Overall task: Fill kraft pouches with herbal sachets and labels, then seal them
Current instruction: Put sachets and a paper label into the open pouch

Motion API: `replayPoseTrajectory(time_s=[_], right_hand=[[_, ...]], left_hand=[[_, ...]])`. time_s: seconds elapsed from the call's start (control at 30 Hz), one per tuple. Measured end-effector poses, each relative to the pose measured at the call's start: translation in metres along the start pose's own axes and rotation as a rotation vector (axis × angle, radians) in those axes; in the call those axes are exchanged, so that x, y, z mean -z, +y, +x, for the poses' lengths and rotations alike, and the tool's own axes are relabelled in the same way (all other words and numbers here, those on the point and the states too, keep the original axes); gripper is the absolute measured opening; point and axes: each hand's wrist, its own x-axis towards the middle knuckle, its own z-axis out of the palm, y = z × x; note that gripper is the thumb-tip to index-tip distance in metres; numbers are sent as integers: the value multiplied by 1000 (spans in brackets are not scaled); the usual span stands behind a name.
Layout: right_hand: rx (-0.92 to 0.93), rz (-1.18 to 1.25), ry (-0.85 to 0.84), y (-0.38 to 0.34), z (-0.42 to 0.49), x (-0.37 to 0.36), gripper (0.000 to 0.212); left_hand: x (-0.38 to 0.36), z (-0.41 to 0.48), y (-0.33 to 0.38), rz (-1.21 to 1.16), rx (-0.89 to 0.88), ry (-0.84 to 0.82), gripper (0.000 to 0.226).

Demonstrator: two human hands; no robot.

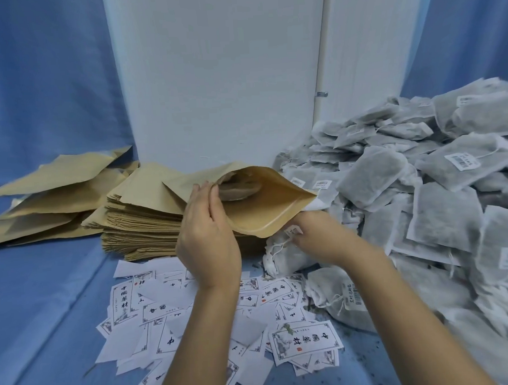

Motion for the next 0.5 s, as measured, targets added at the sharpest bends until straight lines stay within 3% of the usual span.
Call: replayPoseTrajectory(time_s=[0.1, 0.23, 0.4, 0.5], right_hand=[[-14, -117, -51, 13, 2, -20, 56], [-118, -248, 20, 17, 2, -32, 60], [-102, -397, 65, 12, 0, -21, 48], [-37, -340, 15, 6, -4, -10, 35]], left_hand=[[0, 2, -2, -16, 58, -28, 33], [2, 6, -5, -65, 123, -42, 37], [4, 8, -8, -86, 145, -62, 47], [3, 8, -9, -85, 160, -85, 46]])
